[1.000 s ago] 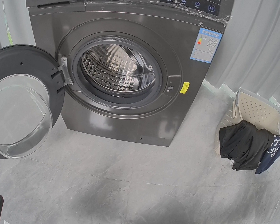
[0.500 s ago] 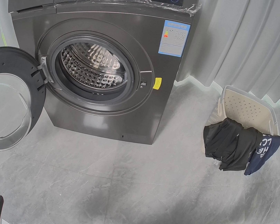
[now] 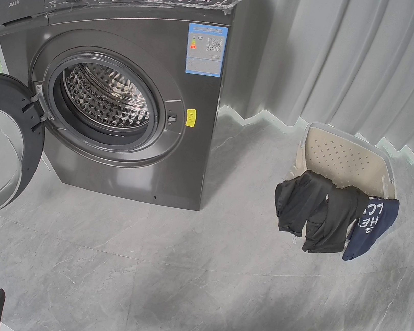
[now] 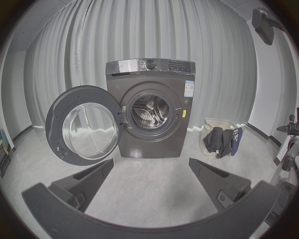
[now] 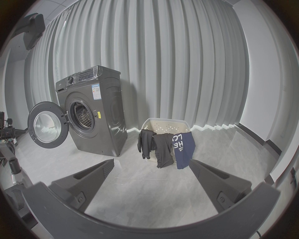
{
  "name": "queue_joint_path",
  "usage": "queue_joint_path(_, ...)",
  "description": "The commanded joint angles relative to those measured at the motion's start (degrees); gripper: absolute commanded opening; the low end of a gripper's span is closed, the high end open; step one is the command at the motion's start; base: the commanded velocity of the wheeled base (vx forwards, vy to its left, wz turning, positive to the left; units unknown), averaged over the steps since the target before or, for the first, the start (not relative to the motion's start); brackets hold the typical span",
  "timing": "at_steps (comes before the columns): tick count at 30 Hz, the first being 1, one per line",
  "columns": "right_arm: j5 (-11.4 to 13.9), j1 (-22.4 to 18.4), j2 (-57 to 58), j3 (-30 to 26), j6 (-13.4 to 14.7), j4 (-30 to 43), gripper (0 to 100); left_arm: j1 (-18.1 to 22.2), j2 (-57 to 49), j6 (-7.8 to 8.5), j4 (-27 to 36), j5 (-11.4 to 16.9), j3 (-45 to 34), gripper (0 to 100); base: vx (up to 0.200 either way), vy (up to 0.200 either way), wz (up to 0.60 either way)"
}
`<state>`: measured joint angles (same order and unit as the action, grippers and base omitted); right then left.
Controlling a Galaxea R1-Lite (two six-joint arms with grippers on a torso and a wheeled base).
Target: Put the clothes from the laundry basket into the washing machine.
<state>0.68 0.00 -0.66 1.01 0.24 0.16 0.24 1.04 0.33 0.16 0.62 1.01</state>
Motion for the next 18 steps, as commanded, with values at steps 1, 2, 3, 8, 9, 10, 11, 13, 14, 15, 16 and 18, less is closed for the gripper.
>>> queue_joint_path(1, 0.0, 0.0, 0.7, -0.9, 0.0, 0.0, 100, 0.0, -0.8, 0.02, 0.0, 0.0, -0.9, 100, 0.0, -0.2, 0.0)
queue_joint_path(2, 0.0, 0.0, 0.7, -0.9, 0.0, 0.0, 100, 0.0, -0.8, 0.02, 0.0, 0.0, -0.9, 100, 0.0, -0.2, 0.0)
queue_joint_path(3, 0.0, 0.0, 0.7, -0.9, 0.0, 0.0, 100, 0.0, -0.9, 0.02, 0.0, 0.0, -0.9, 100, 0.0, -0.2, 0.0)
queue_joint_path(8, 0.0, 0.0, 0.7, -0.9, 0.0, 0.0, 100, 0.0, -0.9, -0.07, 0.0, 0.0, -0.9, 100, 0.0, 0.0, 0.0)
queue_joint_path(9, 0.0, 0.0, 0.7, -0.9, 0.0, 0.0, 100, 0.0, -0.9, -0.07, 0.0, 0.0, -0.9, 100, 0.0, 0.0, 0.0)
queue_joint_path(10, 0.0, 0.0, 0.7, -0.9, 0.0, 0.0, 100, 0.0, -0.8, -0.07, 0.0, 0.0, -0.9, 100, 0.0, 0.0, 0.0)
queue_joint_path(11, 0.0, 0.0, 0.7, -0.9, 0.0, 0.0, 100, 0.0, -0.8, -0.07, 0.0, 0.0, -0.9, 100, 0.0, 0.0, 0.0)
queue_joint_path(13, 0.0, 0.0, 0.7, -0.9, 0.0, 0.0, 100, 0.0, -0.8, -0.07, 0.0, 0.0, -0.9, 100, 0.1, 0.0, 0.0)
queue_joint_path(14, 0.0, 0.0, 0.7, -0.9, 0.0, 0.0, 100, 0.0, -0.8, -0.07, 0.0, 0.0, -0.9, 100, 0.2, 0.0, 0.0)
queue_joint_path(15, 0.0, 0.0, 0.7, -0.9, 0.0, 0.0, 100, 0.0, -0.8, -0.15, 0.0, 0.0, -0.9, 100, 0.2, 0.0, 0.0)
queue_joint_path(16, 0.0, 0.0, 0.7, -0.9, 0.0, 0.0, 100, 0.0, -0.8, -0.15, 0.0, 0.0, -0.9, 100, 0.2, 0.0, 0.0)
queue_joint_path(18, 0.0, 0.0, 0.7, -0.9, 0.0, 0.0, 100, 0.0, -0.8, -0.15, 0.0, 0.0, -0.9, 100, 0.2, 0.0, 0.0)
